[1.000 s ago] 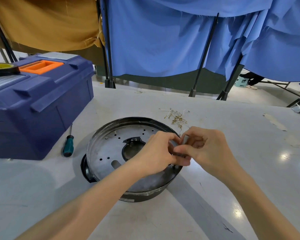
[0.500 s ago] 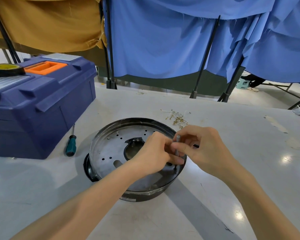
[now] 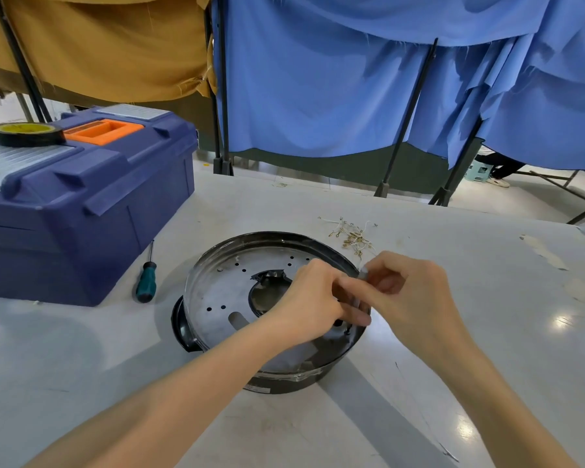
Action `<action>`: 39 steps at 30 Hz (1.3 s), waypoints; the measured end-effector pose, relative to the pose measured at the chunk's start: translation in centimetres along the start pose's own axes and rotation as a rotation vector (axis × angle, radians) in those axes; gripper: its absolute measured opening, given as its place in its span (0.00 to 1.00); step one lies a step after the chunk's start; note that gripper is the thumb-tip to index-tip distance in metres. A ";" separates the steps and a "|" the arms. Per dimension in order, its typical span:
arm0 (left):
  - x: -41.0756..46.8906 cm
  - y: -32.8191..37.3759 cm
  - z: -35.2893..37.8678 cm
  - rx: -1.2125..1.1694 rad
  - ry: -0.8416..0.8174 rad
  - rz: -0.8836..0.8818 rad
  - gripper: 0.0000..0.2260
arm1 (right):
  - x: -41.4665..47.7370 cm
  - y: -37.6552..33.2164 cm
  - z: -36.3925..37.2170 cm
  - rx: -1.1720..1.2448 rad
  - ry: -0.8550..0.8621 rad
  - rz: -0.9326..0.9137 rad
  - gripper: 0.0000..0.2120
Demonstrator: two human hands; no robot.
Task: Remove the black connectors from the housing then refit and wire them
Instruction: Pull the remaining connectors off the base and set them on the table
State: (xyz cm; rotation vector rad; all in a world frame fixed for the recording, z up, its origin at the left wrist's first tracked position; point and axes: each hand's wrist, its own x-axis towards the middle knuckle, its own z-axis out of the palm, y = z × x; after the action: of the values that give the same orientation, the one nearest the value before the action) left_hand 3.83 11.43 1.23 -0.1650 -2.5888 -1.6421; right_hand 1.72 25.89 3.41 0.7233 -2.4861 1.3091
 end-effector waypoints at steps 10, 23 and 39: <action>-0.1 -0.5 0.0 0.012 -0.018 -0.002 0.11 | 0.1 -0.3 -0.5 0.014 -0.038 -0.052 0.05; -0.2 0.3 0.4 0.000 -0.022 -0.055 0.04 | 1.1 -1.0 -2.2 -0.010 -0.189 -0.042 0.04; 0.0 0.2 0.5 0.043 0.029 -0.031 0.07 | 1.0 -0.7 -1.4 0.107 -0.101 0.038 0.07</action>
State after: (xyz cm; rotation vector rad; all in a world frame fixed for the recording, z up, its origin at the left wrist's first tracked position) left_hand 3.82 11.96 1.16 -0.0980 -2.6158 -1.5842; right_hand 1.19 26.33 5.15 0.7876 -2.5360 1.4631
